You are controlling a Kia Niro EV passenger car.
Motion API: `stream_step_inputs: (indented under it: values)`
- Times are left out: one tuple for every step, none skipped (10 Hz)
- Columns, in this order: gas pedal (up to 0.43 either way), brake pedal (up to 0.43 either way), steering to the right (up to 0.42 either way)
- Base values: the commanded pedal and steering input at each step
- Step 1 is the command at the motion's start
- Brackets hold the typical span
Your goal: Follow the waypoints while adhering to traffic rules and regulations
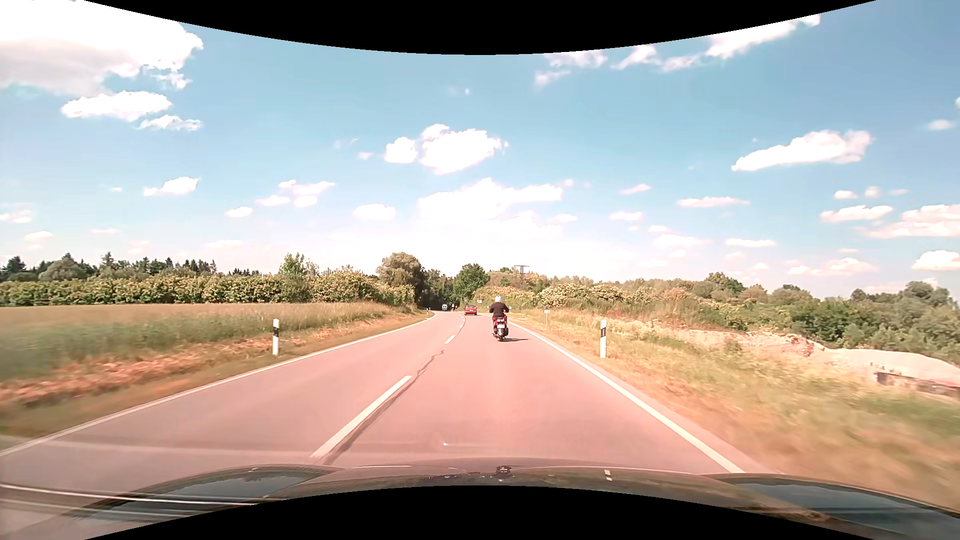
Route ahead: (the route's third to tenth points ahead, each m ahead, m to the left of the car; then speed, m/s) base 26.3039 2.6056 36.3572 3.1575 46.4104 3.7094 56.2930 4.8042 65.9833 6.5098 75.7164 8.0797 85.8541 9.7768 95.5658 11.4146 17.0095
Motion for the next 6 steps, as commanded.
stream_step_inputs:
  values:
    - [0.15, 0.012, -0.011]
    - [0.15, 0.012, -0.011]
    - [0.15, 0.012, -0.011]
    - [0.169, 0.012, -0.011]
    - [0.209, 0.012, -0.011]
    - [0.209, 0.012, -0.011]
